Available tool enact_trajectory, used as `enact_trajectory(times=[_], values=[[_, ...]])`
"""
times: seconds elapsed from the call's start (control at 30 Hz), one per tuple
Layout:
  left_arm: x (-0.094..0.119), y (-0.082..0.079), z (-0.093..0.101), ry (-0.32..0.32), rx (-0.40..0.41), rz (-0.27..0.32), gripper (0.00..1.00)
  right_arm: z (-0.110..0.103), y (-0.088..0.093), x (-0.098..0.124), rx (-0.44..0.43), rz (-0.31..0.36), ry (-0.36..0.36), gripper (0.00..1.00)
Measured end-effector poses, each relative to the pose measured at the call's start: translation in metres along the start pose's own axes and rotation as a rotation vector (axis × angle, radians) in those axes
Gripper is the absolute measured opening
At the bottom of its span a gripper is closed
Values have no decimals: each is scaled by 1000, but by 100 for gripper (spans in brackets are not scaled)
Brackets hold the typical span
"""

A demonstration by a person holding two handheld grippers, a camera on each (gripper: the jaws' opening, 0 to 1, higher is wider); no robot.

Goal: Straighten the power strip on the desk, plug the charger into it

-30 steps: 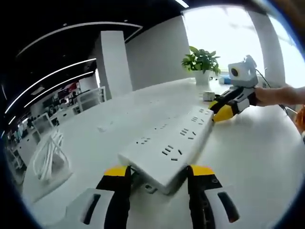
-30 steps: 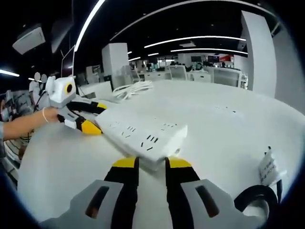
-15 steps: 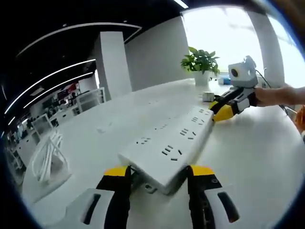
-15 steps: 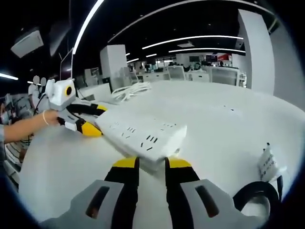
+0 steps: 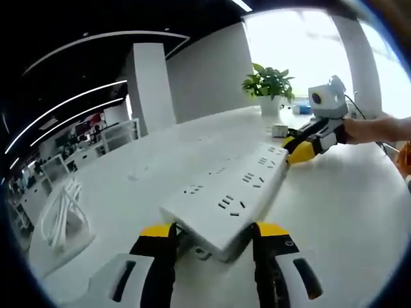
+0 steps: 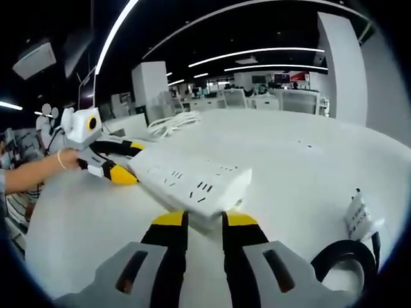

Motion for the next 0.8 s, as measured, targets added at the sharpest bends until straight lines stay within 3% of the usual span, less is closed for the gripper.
enact_trajectory(times=[0.8], values=[[-1,0,4,-8,0,9,48,5,1,0,34,6,0,21]])
Point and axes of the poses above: the point that each gripper's makers call its tool centre point, and the gripper's own axes: x roughly backward along the fingers, z roughly to its right, y roughly out of its underside, the point moved 9 cm from there along x, roughly backward along the fingers, and after that the axes turned 5 degrees about -z, right-handed, at the moved point
